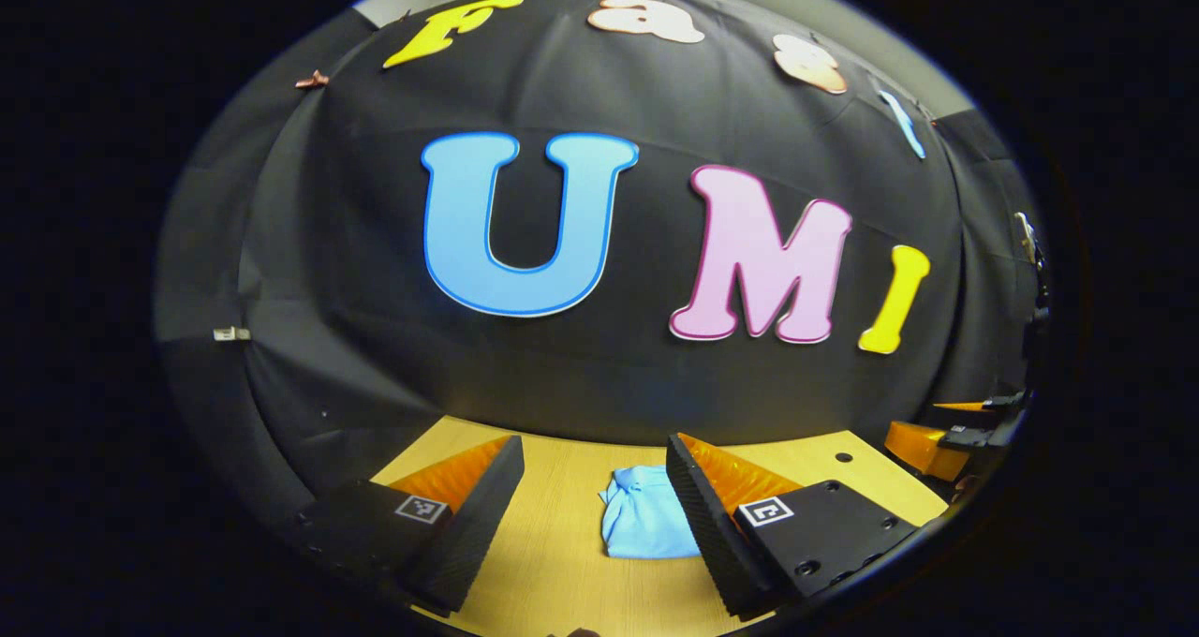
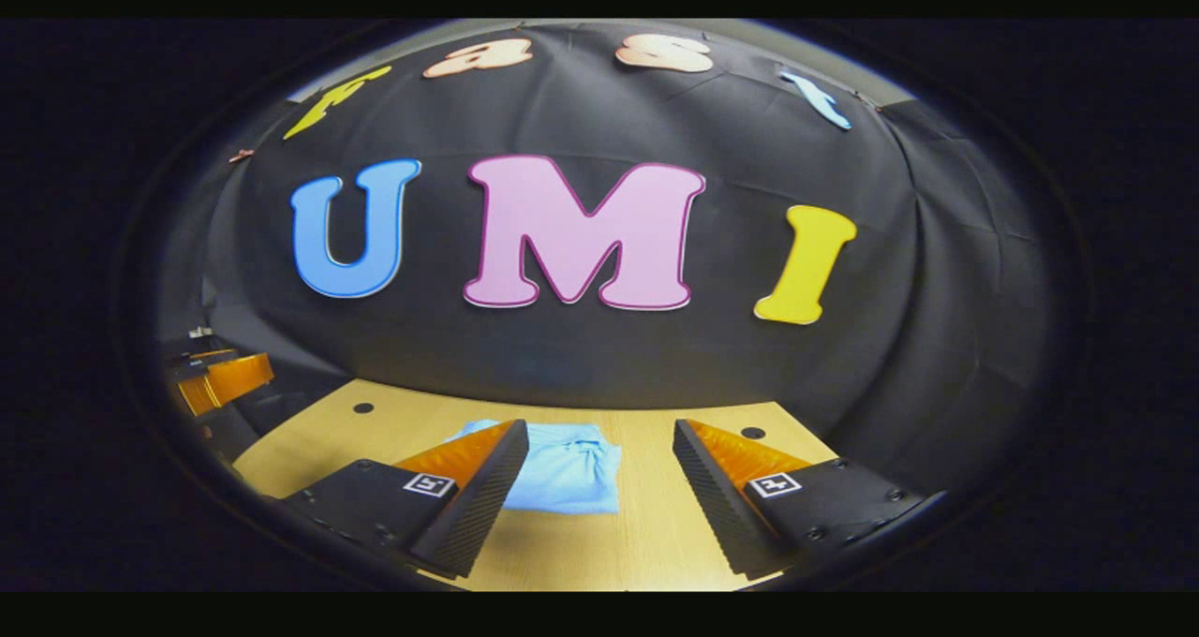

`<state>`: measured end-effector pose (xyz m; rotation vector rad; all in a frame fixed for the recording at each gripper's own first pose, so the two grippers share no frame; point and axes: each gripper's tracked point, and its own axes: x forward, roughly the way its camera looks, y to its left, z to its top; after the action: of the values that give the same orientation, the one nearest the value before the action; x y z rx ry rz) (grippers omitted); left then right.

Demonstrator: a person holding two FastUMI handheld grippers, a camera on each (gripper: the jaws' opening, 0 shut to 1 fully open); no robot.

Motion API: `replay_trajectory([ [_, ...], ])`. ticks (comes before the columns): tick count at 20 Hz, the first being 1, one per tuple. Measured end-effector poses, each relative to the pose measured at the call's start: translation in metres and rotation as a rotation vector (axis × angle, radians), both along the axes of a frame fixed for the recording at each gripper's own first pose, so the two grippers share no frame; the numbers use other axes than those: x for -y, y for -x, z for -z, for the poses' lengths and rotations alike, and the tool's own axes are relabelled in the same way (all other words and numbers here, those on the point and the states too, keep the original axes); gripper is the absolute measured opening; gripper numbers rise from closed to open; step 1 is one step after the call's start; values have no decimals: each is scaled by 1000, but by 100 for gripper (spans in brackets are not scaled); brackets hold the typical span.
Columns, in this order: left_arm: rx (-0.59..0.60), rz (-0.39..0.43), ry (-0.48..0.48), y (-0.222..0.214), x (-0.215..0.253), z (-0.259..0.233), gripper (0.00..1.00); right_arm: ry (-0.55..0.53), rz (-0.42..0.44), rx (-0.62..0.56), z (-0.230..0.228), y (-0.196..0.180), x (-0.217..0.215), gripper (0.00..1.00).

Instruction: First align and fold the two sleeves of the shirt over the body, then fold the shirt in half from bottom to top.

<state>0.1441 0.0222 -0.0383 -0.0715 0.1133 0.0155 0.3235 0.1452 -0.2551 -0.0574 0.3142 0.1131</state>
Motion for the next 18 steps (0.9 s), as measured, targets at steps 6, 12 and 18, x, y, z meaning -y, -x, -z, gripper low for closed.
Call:
replay_trajectory([
  [6,9,56,-27,136,17,-9,97,23,-6,-5,-13,58,14,98],
  [12,15,72,-30,221,32,-2,97,-7,-24,-21,-16,98,15,97],
  [18,1,100,-19,274,44,7,97,-40,5,-43,-16,120,21,99],
])
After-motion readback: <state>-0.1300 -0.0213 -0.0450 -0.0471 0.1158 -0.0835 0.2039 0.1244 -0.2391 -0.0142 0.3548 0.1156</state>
